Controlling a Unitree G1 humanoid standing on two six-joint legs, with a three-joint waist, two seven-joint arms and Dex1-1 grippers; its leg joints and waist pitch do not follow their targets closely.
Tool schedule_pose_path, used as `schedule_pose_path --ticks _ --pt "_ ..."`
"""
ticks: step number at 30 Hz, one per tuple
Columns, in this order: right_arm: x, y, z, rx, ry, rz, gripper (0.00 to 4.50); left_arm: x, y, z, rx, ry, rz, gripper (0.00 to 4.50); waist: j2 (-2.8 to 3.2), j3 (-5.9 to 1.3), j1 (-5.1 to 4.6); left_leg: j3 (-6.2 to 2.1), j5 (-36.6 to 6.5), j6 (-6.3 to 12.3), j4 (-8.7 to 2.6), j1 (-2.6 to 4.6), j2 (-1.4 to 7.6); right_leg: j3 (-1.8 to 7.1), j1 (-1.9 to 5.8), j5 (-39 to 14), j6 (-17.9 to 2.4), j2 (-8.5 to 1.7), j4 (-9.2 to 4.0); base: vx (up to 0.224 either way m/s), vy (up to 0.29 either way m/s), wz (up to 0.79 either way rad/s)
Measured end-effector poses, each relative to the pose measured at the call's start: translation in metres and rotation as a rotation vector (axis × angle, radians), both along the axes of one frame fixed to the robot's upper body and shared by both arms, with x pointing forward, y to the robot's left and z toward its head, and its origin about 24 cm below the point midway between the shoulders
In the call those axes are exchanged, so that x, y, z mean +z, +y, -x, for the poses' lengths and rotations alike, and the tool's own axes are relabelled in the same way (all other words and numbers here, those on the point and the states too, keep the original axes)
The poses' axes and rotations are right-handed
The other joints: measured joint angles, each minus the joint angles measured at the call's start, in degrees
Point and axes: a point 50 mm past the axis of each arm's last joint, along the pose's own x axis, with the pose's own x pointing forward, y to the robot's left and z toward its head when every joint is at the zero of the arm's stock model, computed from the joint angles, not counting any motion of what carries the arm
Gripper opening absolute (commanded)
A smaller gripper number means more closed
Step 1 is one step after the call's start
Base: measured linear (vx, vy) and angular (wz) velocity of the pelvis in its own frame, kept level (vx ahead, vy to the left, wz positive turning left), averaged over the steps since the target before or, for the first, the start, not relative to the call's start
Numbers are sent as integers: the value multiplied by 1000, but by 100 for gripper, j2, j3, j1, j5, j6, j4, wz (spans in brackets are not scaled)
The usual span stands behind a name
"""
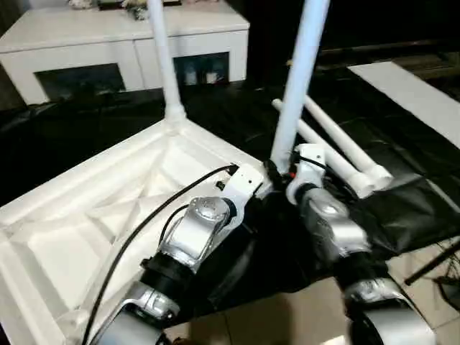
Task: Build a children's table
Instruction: Rotate leg to tighten
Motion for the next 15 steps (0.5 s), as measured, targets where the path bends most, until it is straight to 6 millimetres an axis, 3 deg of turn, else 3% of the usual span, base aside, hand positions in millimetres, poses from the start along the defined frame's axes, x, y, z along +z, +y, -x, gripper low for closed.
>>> schedule_pose_path --ticks 6,12,15 --pt "20 -33 30 322 -54 108 353 5 20 7 -211 -7 -9 0 22 -2 166 29 6 -8 -17 -26 18 16 -40 24 59 0 62 28 -12 2" --pt "12 -50 66 619 39 172 353 8 47 17 -414 21 -39 0 28 -4 156 35 8 -8 -25 -32 28 16 -69 -24 72 4 90 0 0 0" --pt "13 -50 71 683 62 180 353 10 52 22 -492 55 -55 0 32 -6 168 44 7 -10 -21 -28 28 18 -61 -22 67 -1 92 0 0 0"
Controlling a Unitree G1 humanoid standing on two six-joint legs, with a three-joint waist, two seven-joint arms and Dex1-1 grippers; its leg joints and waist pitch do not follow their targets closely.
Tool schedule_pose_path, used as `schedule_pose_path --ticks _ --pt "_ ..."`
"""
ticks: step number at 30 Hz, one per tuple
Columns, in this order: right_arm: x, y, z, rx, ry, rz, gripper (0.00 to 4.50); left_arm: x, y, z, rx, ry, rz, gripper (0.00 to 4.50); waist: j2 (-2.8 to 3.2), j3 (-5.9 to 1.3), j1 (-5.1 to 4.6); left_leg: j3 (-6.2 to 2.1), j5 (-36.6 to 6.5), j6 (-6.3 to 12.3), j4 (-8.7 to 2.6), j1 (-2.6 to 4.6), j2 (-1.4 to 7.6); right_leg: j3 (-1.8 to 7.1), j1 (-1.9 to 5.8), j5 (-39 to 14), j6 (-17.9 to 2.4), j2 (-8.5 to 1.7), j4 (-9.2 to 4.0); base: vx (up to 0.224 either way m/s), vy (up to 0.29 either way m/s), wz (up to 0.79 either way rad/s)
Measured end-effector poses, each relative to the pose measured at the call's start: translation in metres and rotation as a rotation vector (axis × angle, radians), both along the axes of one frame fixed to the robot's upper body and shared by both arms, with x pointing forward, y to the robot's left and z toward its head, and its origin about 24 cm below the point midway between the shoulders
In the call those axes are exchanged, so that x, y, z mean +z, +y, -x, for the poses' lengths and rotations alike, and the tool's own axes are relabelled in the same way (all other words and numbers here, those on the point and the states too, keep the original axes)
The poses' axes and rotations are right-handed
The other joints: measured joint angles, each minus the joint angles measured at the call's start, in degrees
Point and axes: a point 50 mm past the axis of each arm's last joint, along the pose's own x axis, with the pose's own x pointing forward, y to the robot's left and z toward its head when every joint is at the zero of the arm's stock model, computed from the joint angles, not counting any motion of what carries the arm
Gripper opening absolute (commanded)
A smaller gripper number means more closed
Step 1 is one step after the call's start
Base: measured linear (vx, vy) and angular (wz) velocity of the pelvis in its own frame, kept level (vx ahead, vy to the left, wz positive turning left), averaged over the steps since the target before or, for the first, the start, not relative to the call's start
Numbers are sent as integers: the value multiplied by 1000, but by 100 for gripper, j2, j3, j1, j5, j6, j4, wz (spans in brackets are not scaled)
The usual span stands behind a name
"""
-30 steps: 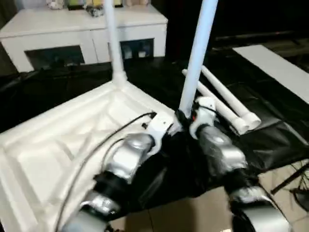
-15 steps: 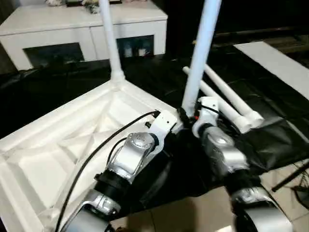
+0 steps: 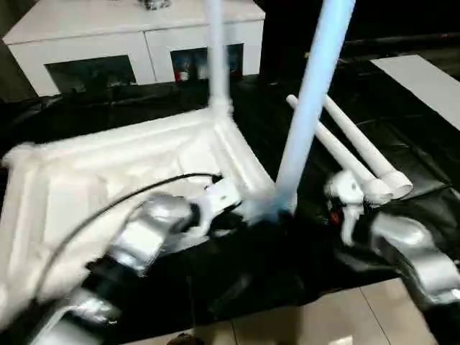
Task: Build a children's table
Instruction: Rotate leg to tighten
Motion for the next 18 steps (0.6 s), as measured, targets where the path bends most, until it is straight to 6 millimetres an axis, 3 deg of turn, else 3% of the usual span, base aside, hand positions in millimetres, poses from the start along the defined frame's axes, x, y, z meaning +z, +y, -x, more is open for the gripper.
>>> schedule_pose_path --ticks 5,11,12,18 --pt "3 2 0 64 8 23 353 -1 -3 5 -65 22 -9 0 -6 4 -28 70 0 0 2 17 -2 65 2 13 -19 -4 1 0 0 0" --pt "3 4 -4 104 18 43 353 -1 -2 5 -73 15 -16 0 -23 5 -40 80 1 2 5 19 -7 88 -7 16 -20 -1 2 0 0 0" --pt "3 4 -4 109 21 45 327 -2 -2 5 -75 13 -18 0 -24 4 -37 81 1 2 5 19 -7 88 -6 16 -20 -1 2 0 0 0" --pt "1 3 -2 136 36 64 281 -1 -3 6 -87 13 -18 0 -27 2 -23 82 2 4 11 19 -7 90 -5 21 -26 -1 12 0 0 0"
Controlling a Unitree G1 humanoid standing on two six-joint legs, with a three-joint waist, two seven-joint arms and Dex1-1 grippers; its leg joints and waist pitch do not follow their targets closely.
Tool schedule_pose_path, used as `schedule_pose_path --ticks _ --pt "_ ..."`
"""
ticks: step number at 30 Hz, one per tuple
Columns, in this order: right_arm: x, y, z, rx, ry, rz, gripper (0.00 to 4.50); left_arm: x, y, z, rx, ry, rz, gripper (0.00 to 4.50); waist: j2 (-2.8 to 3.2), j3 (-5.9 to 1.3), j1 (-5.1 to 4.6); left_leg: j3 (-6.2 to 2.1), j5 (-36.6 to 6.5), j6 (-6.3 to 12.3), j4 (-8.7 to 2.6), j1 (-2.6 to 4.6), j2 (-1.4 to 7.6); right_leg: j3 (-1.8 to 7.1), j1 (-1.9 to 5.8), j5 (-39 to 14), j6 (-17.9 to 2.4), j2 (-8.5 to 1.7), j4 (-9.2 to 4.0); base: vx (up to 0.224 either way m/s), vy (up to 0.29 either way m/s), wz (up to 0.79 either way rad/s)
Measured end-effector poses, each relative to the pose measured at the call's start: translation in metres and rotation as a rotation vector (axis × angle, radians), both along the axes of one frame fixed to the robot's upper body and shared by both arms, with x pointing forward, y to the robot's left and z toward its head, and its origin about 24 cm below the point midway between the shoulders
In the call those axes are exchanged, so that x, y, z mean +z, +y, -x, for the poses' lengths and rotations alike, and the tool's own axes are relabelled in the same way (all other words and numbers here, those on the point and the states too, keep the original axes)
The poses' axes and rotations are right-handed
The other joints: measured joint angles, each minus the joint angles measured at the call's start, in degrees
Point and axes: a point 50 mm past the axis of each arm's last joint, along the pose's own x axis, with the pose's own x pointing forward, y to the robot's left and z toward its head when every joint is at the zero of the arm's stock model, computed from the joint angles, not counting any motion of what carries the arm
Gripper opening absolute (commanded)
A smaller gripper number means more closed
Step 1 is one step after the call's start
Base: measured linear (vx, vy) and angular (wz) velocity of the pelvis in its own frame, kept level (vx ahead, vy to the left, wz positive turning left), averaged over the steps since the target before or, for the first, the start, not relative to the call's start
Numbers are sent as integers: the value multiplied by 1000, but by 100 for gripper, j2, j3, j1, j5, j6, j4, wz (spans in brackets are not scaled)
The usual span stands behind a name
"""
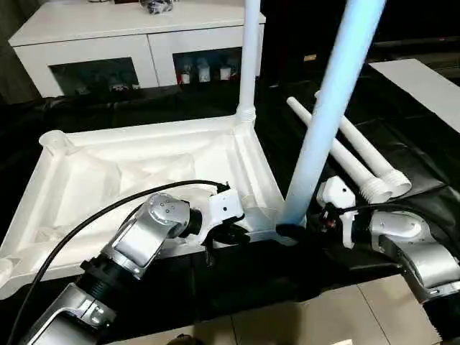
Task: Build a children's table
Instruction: Rotate leg to tighten
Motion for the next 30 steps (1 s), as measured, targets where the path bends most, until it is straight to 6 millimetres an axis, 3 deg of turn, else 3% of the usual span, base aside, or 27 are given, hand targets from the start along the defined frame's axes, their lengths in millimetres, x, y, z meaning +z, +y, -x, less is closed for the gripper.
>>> schedule_pose_path --ticks 9,14,16,21,23,30 --pt "-4 4 -2 -33 9 -48 272 0 3 -1 12 -7 -7 0 -9 -3 -15 -2 0 0 8 6 2 0 -2 0 1 2 20 0 0 0" --pt "-11 14 -14 -166 -13 -100 272 -2 2 -8 105 -33 8 0 -16 -1 -105 -2 0 -1 18 9 3 6 -10 0 1 3 32 0 0 0" --pt "-18 24 -30 -377 -26 -155 272 -5 -6 -20 263 -49 32 0 -30 -1 -180 -1 0 -1 35 14 2 14 -14 -1 2 6 41 0 0 0" --pt "-21 45 -58 -703 -57 -149 272 -7 -32 -33 484 -54 39 0 -35 -4 -307 -8 -1 -1 48 18 -2 13 -21 -9 15 4 16 0 0 0" --pt "-22 45 -58 -727 -65 -145 272 -8 -35 -33 492 -48 47 0 -35 -4 -316 -15 -1 -1 44 18 -2 5 -16 -9 16 5 -2 0 0 0" --pt "-23 77 -78 -932 -80 -143 271 -11 -50 -40 630 -95 48 0 -31 -5 -384 -20 -2 -1 46 17 -8 -1 -21 -9 16 2 -34 0 0 0"
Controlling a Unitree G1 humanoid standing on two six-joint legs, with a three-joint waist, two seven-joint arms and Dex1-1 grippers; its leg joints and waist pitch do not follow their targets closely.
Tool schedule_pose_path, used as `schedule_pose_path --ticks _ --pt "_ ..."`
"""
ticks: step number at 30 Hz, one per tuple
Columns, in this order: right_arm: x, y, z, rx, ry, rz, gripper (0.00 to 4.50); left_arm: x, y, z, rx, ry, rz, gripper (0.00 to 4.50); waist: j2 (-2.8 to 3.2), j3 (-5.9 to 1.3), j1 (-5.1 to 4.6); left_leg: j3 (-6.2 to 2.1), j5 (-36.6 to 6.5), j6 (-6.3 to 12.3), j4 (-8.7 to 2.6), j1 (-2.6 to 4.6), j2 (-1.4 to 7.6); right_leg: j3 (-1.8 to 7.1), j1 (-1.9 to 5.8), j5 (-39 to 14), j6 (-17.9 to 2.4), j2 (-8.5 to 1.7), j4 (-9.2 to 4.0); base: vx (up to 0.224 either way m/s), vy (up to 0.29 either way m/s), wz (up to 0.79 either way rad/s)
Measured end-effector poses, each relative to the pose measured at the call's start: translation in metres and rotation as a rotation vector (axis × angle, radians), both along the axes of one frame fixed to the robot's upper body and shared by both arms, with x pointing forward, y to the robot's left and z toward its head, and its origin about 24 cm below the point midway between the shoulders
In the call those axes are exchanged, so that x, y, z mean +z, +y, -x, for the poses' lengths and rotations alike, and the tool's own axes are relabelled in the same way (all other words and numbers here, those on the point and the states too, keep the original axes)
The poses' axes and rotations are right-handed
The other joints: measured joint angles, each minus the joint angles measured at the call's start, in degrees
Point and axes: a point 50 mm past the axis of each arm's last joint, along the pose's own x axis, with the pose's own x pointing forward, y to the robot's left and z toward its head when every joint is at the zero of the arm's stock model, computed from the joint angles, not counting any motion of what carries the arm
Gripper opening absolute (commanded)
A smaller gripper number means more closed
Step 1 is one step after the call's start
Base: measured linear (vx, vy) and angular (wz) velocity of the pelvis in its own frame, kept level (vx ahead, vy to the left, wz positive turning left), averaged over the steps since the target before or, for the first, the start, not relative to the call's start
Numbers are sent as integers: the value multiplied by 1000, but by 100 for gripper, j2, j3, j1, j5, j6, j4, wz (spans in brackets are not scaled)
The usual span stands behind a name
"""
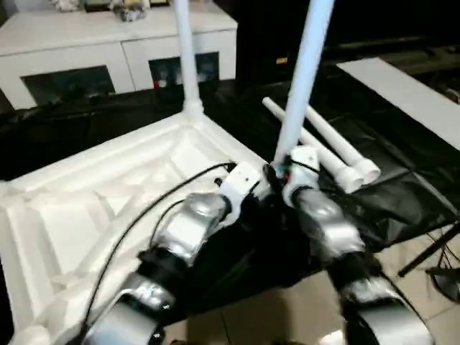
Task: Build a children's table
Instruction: Rotate leg to tighten
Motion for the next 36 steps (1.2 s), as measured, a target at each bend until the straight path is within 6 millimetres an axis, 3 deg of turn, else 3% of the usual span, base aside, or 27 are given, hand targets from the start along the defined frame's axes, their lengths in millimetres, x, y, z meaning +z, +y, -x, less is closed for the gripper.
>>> schedule_pose_path --ticks 2,3,5,8,12,17,20,23,24,26,32,33,36 --pt "-1 0 -1 -5 -11 -1 271 0 -3 0 9 -3 3 0 1 1 -3 1 0 1 0 -1 -4 4 2 0 0 -2 -5 0 0 0" --pt "-1 -1 -1 2 -16 -7 327 0 -2 0 10 -5 4 0 6 3 -2 2 0 1 0 -4 -4 5 0 0 0 -2 -5 0 0 0" --pt "-1 -2 0 20 -25 -16 341 1 -1 0 8 -7 3 0 7 4 4 1 0 1 -3 -8 -4 5 -5 1 -1 -2 -3 0 0 0" --pt "-2 0 6 74 -44 -44 377 2 11 -4 23 -33 -23 0 12 7 -32 -9 0 1 -5 -13 -1 -5 -26 10 -10 1 5 0 0 0" --pt "2 -17 13 136 -84 -45 403 4 25 -5 -11 -57 -32 0 18 11 -21 -12 0 0 -12 -25 0 -5 -45 56 -23 3 8 0 0 0" --pt "19 -53 33 353 -114 42 403 5 46 7 -168 -55 -29 0 32 4 133 -10 -1 -1 -35 -16 6 -8 -41 77 -45 7 17 11 -3 1" --pt "16 -69 54 551 -55 97 403 6 63 21 -319 -21 -16 0 34 3 236 -9 -2 -3 -45 -16 16 -11 -42 65 -25 16 19 57 -13 2" --pt "15 -62 67 714 -8 58 403 10 73 31 -452 35 -39 0 39 3 312 -4 -3 -1 -60 -18 15 -11 -46 51 -26 15 18 18 -3 0" --pt "15 -59 73 790 21 37 403 11 72 35 -504 55 -43 0 41 4 381 2 -5 2 -59 -18 12 -8 -44 50 -28 10 16 0 0 0" --pt "16 -59 78 851 61 26 403 11 69 38 -549 72 -41 0 40 3 431 13 -5 1 -55 -17 10 -1 -34 48 -33 4 15 0 0 0" --pt "16 -63 80 917 101 52 403 9 66 41 -585 91 -43 0 35 6 382 28 -4 1 -45 5 6 30 -9 36 -13 4 17 0 0 0" --pt "16 -63 79 928 105 57 379 9 67 41 -586 92 -46 0 35 7 368 27 -4 1 -46 6 6 29 -9 29 -2 4 17 0 0 0" --pt "18 -65 78 941 125 63 364 9 67 42 -593 98 -47 0 27 11 366 25 -3 0 -46 8 7 28 -9 28 0 5 19 0 0 0"
